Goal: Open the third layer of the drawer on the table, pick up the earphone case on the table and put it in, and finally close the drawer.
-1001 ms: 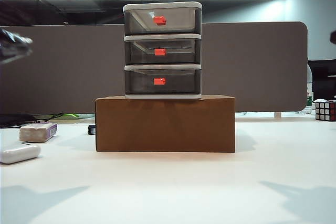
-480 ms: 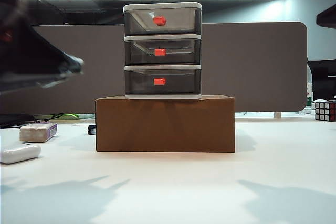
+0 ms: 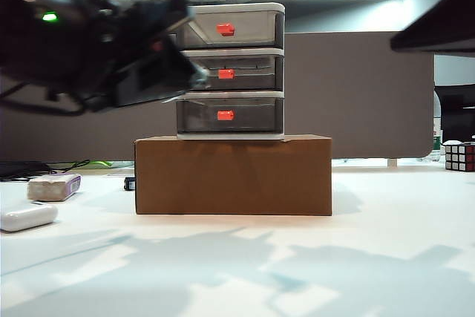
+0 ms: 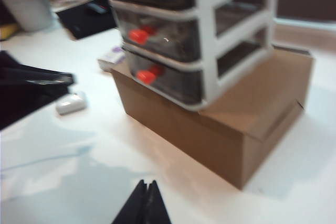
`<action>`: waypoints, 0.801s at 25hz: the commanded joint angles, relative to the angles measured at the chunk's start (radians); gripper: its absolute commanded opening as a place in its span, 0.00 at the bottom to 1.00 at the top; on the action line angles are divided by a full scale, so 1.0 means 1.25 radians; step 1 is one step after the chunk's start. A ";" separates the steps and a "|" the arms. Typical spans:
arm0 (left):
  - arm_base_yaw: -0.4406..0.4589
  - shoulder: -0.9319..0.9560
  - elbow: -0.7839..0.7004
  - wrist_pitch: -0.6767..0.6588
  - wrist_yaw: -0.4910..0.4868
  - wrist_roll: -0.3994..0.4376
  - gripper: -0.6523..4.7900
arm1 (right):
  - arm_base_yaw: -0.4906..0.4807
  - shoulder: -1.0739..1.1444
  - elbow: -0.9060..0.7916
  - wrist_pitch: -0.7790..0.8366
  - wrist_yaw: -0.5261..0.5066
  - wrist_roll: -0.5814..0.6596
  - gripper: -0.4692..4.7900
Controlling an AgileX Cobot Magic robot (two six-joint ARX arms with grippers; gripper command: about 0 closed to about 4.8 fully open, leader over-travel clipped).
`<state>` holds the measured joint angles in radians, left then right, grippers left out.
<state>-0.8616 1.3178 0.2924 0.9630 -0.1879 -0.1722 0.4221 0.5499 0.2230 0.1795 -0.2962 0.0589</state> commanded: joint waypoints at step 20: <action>-0.071 0.327 0.223 0.052 -0.361 0.003 0.41 | 0.009 0.092 0.017 0.104 -0.038 -0.007 0.08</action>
<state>-0.9489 1.7271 0.5644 1.0122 -0.6140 -0.1722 0.4335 0.6670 0.2405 0.2947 -0.3416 0.0547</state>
